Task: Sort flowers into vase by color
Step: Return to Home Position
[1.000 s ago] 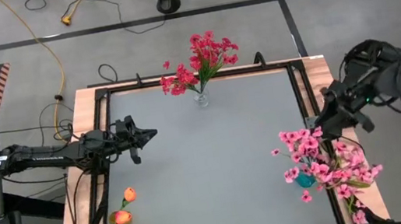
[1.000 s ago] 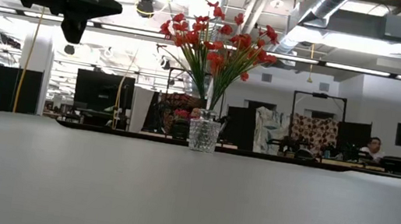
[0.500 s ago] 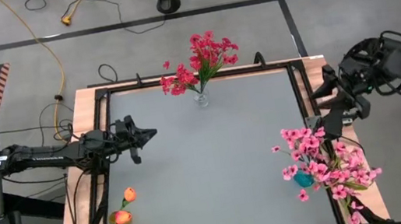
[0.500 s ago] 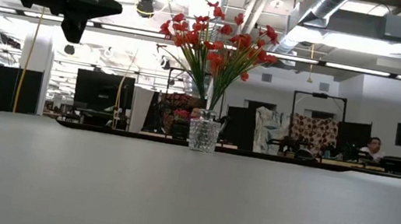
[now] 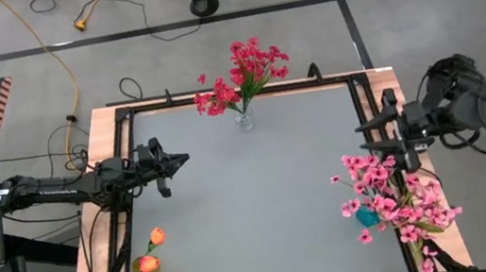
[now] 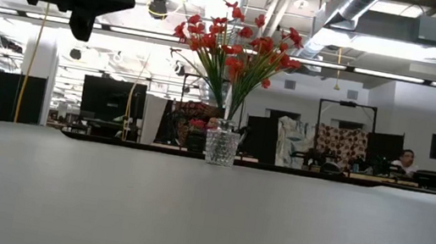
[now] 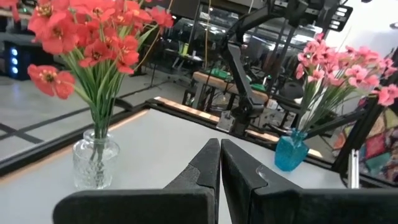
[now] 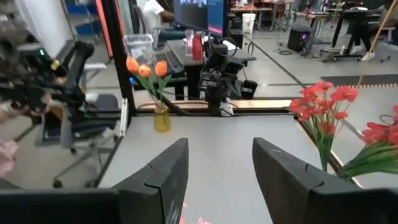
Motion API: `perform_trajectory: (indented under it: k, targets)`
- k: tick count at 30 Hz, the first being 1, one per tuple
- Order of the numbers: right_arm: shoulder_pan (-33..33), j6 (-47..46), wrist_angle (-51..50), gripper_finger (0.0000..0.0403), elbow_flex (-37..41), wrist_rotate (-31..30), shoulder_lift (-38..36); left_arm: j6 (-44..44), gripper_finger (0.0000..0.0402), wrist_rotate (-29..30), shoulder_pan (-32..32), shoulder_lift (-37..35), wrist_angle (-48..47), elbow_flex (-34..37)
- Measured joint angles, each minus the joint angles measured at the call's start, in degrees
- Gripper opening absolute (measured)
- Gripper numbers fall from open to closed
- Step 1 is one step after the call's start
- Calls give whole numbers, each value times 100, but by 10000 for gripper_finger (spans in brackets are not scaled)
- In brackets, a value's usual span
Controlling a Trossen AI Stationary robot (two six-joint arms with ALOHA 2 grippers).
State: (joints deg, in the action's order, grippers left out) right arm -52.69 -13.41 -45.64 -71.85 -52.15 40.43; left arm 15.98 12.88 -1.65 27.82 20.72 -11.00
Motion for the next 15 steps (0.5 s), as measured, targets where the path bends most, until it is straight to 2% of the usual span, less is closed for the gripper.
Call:
perform_trajectory:
  k: [4, 7, 12, 15]
  targets:
    - [496, 421, 119, 178, 3, 408, 164, -221, 0, -2, 1, 132, 107, 0]
    - [959, 696, 247, 133, 0, 549, 272, -411, 0, -2, 2, 351, 303, 0]
    - [1766, 1036, 365, 33, 4, 1227, 283, -867, 0, -4, 1, 815, 940, -2]
    - [2241, 1332, 440, 17, 2, 1717, 257, -1061, 0, -6, 0, 1096, 1370, -2]
